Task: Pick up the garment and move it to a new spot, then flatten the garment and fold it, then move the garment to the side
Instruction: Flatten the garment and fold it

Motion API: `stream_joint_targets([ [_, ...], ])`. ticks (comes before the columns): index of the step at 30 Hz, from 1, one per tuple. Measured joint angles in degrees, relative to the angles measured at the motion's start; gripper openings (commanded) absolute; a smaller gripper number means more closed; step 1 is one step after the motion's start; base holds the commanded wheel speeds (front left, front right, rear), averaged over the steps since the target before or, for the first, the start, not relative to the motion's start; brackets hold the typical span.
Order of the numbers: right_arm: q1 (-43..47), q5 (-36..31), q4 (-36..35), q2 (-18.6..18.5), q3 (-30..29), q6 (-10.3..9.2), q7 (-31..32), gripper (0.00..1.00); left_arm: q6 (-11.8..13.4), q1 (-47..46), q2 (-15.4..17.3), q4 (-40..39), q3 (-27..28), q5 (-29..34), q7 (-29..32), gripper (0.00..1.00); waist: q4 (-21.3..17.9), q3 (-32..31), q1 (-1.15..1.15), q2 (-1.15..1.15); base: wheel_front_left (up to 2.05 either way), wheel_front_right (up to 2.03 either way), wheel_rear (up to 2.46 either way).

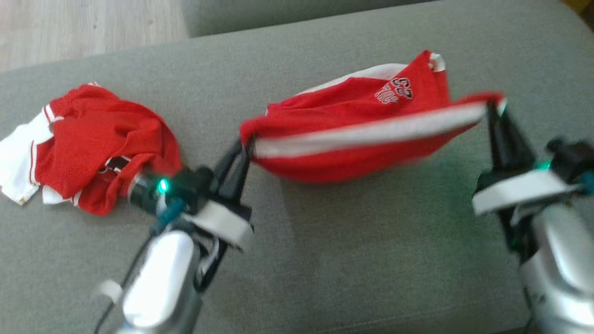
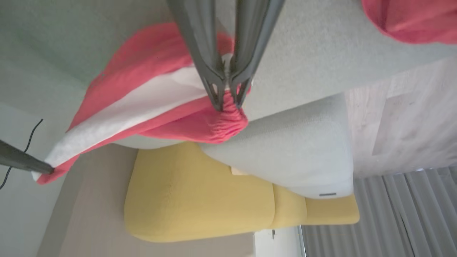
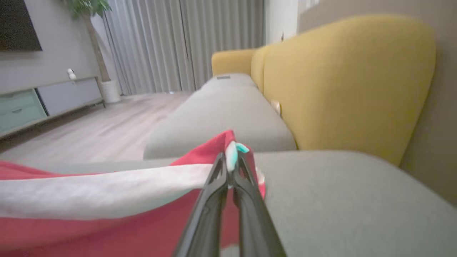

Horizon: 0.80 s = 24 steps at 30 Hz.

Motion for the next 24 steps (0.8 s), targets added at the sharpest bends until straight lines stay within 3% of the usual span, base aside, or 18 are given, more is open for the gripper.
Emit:
stream_joint_targets([
  [7, -7.32, 0.52, -11.24, -4.37, 2.00, 0.00, 4.15, 0.00, -0.77, -10.29, 0.64, -4.02, 2.07, -1.01, -0.01, 0.00, -0.42, -3.53, 0.00, 0.00, 0.00, 0.00, 0.00],
  [11, -9.25, 0.37, -14.72, -5.02, 1.67, 0.00, 8.46, 0.00, -0.96, -12.73, 1.04, -5.58, 2.90, -2.29, -0.01, 0.00, -0.42, -6.28, 0.00, 0.00, 0.00, 0.00, 0.00],
  [18, -5.48, 1.37, -22.20, -5.11, 0.78, 0.00, 14.61, 0.00, -1.01, -9.21, 3.38, -8.28, 3.37, -4.15, -0.01, 0.00, 0.42, -9.11, 0.00, 0.00, 0.00, 0.00, 0.00],
  [24, 4.92, 0.64, -30.12, -4.12, -5.43, 0.00, 20.07, 0.00, -1.16, -0.23, 5.72, -12.62, 1.34, -5.27, 1.41, 0.00, 1.44, -9.00, 0.00, 0.00, 0.00, 0.00, 0.00],
])
